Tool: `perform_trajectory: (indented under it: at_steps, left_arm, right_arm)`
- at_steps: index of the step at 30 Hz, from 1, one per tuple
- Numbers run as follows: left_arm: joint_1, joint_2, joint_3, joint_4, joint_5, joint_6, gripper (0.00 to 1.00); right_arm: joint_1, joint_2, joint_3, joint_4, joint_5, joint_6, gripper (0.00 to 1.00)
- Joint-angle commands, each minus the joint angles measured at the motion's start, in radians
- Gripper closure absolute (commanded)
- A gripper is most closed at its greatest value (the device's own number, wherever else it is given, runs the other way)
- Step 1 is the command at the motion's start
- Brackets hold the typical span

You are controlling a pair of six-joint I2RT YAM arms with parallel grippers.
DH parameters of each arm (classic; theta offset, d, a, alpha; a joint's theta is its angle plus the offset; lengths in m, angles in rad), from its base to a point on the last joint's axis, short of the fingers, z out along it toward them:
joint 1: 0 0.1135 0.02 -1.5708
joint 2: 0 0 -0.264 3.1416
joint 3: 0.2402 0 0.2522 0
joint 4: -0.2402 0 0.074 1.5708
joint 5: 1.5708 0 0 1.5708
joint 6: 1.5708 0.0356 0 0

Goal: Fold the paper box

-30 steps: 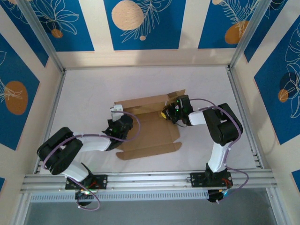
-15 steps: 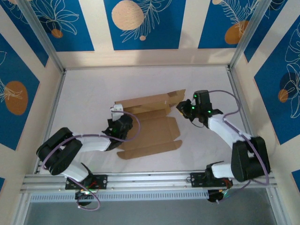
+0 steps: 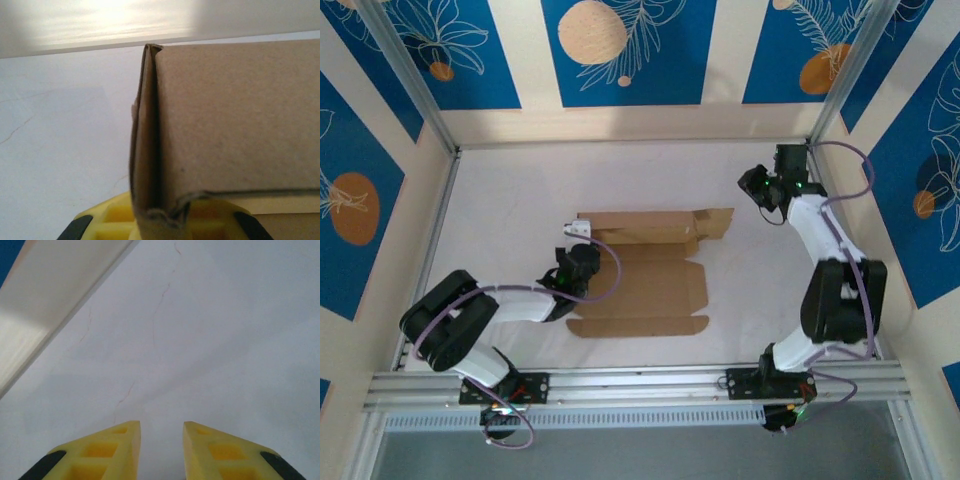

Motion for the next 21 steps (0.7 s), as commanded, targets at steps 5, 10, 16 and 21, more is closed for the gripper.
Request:
perform_trajectory:
  at_steps: [5, 10, 16, 21]
  left_arm:
    - [0.023, 0.013, 0.034, -0.033, -0.029, -0.005, 1.00]
    - [0.024, 0.025, 0.049, -0.067, -0.055, -0.035, 1.00]
    - [0.026, 0.030, 0.088, -0.147, -0.111, -0.082, 1.00]
    - [0.027, 0.037, 0.093, -0.144, -0.110, -0.085, 1.00]
  right_arm:
    - [0.007, 0.197, 0.031, -0.089, -0.308, -0.068, 0.75]
    - [0.020, 0.206, -0.048, -0.006, -0.529, -0.071, 0.77]
    - [0.091, 0.132, -0.162, 0.035, -0.544, -0.109, 0.77]
    - [0.186, 0.058, -0.240, 0.043, -0.413, -0.180, 0.73]
